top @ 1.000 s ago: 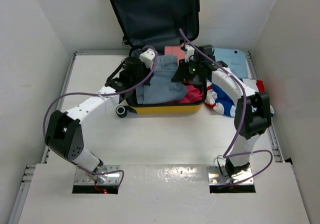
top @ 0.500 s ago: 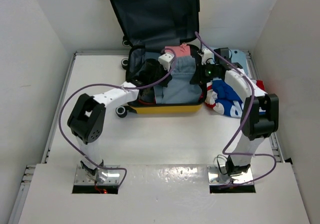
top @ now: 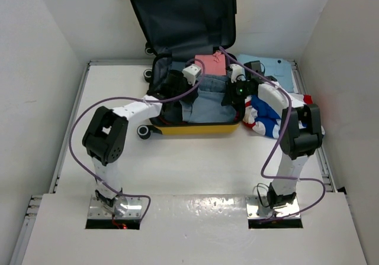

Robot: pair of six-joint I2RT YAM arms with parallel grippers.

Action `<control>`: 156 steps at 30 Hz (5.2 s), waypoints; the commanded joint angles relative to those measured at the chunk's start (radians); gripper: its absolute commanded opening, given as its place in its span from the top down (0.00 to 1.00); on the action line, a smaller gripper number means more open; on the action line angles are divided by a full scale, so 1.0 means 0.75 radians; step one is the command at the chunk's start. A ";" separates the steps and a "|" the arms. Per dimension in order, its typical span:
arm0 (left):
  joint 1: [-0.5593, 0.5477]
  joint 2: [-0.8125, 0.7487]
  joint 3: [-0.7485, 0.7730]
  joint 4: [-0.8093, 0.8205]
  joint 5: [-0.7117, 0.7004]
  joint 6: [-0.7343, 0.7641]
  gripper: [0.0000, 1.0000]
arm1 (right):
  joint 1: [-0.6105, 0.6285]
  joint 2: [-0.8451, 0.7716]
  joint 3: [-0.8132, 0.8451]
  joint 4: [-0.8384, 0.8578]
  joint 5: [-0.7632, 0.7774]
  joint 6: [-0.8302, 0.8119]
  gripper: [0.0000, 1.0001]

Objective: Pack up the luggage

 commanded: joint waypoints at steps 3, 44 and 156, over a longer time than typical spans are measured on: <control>0.239 -0.150 -0.030 -0.034 0.175 0.053 0.31 | -0.038 -0.089 0.029 -0.162 0.166 -0.046 0.81; 0.110 -0.580 0.142 -0.408 0.028 0.094 0.24 | -0.394 -0.218 -0.511 0.179 0.344 -0.455 0.22; 0.147 -1.028 -0.190 -0.756 0.259 0.513 1.00 | 0.050 -1.106 -0.775 0.193 -0.255 0.504 0.22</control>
